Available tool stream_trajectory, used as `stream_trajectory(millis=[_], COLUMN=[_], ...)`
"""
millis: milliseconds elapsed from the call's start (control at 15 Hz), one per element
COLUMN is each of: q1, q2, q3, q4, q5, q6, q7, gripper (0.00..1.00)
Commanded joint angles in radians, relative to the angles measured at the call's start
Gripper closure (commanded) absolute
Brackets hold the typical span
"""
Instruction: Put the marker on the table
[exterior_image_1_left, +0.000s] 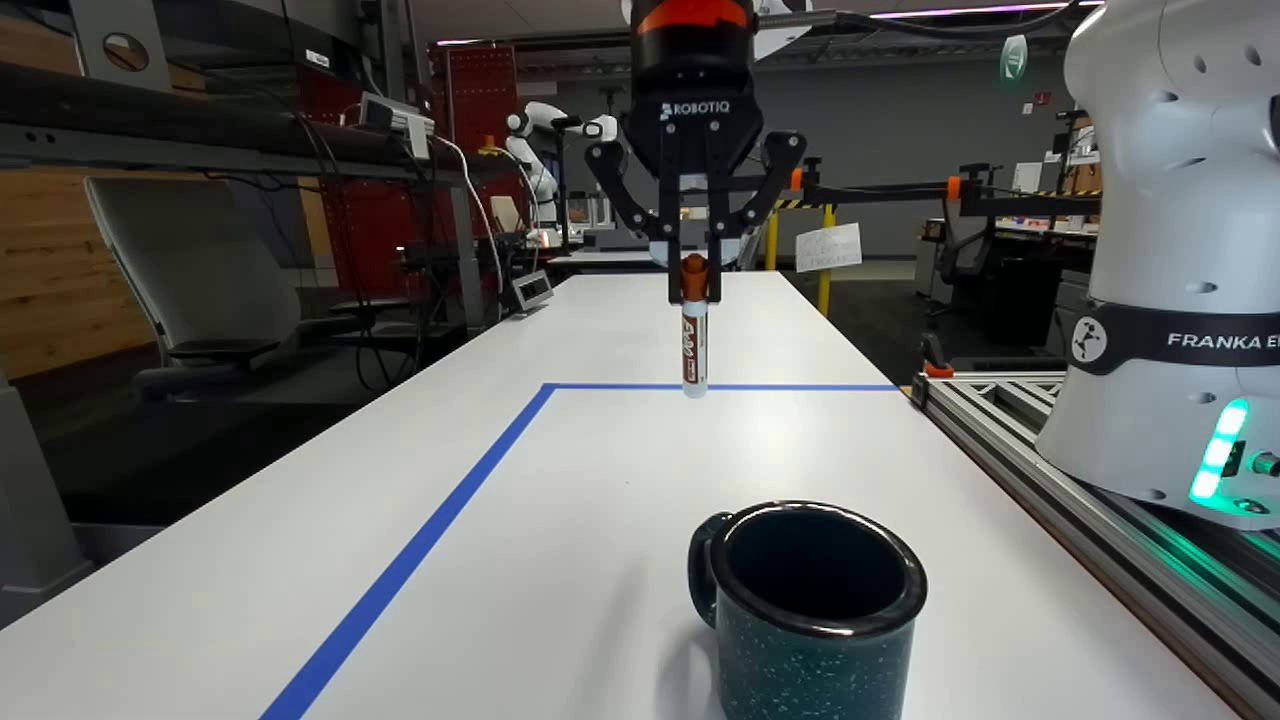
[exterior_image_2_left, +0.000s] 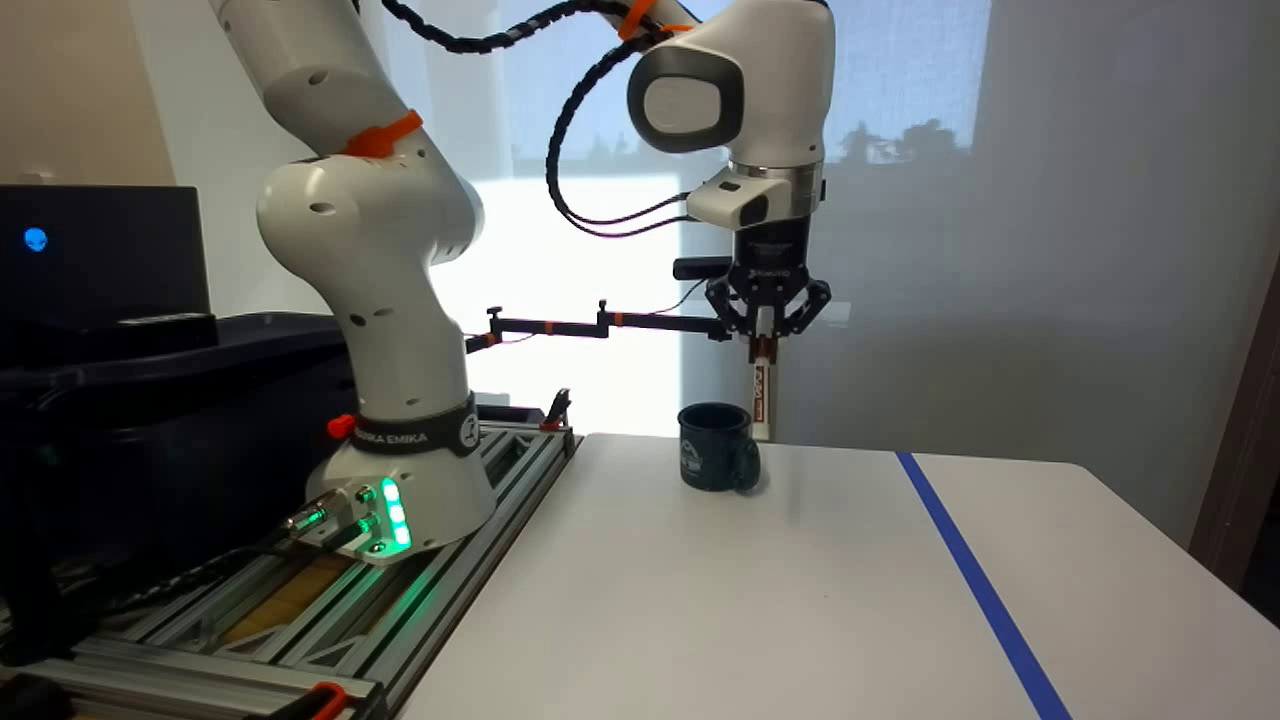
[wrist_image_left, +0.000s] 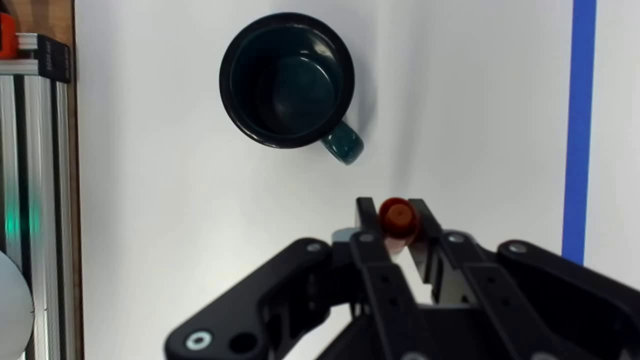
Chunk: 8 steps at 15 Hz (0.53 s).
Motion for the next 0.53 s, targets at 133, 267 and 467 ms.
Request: stream_trajectory(millis=[133,267,467], q1=[-0.01,-0.009,-0.007], q2=[0.068,0.088,0.113], q3=[-0.034,-0.04,-0.049], q4=[0.006,0.008,0.016], q5=[-0.06,-0.069,-0.075], q6=[0.022,0.032,0.038], q7=[-0.04,-0.063,-0.093], gripper=[0.95,0.95,0.95])
